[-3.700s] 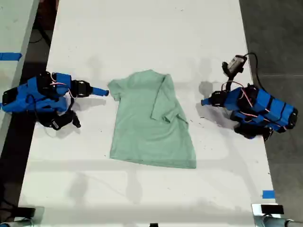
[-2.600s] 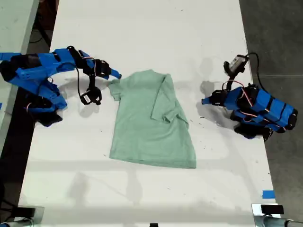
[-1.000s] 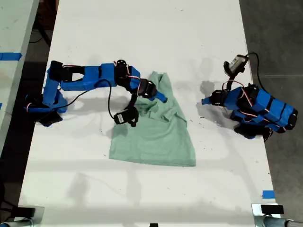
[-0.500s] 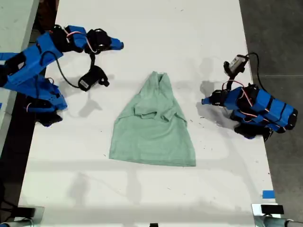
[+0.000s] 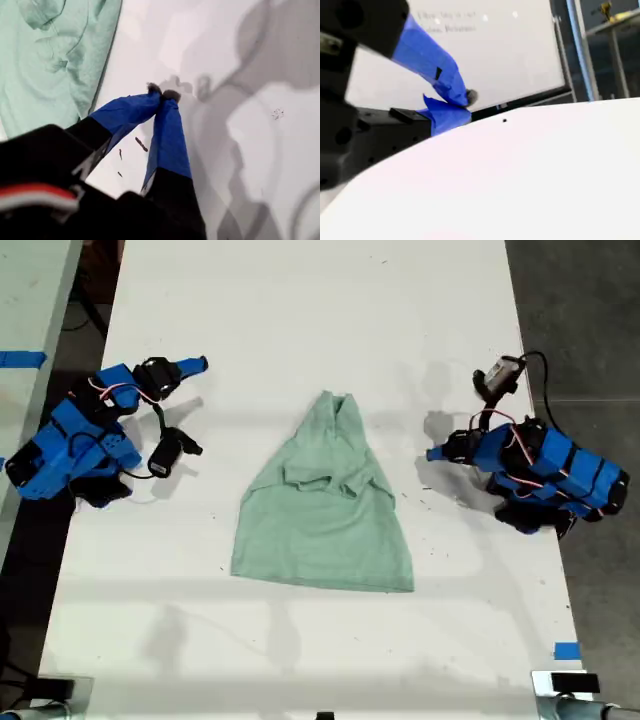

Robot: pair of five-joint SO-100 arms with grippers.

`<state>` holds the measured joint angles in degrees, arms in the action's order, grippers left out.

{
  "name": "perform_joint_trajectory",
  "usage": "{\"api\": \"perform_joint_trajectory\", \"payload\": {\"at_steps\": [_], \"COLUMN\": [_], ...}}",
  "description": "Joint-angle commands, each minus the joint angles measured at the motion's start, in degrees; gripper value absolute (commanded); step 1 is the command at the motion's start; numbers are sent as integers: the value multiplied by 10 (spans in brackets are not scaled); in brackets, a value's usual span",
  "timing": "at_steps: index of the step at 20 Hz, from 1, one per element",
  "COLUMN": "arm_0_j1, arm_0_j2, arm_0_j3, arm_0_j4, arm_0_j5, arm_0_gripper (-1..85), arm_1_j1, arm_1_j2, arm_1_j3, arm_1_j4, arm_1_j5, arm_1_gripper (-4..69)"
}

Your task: Fold t shirt

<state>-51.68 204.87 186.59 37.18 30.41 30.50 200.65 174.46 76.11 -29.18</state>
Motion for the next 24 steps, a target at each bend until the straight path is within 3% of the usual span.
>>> {"api": "perform_joint_trajectory", "payload": {"at_steps": [1, 5, 24], "arm_0_j1": [-9, -12, -15], "arm_0_j2": [14, 15, 15], "arm_0_j3": [24, 24, 24], "arm_0_j4": [16, 36, 39], "arm_0_j5": [-34, -66, -67], "arm_0_gripper": [-2, -2, -2], "arm_1_j1": [-3, -4, -4], "arm_1_j2": [6, 6, 6], "arm_1_j3": [28, 27, 27], "arm_1_j4": [-1, 0, 2], "arm_1_j5": [9, 11, 11], "arm_1_gripper": [12, 12, 12]}}
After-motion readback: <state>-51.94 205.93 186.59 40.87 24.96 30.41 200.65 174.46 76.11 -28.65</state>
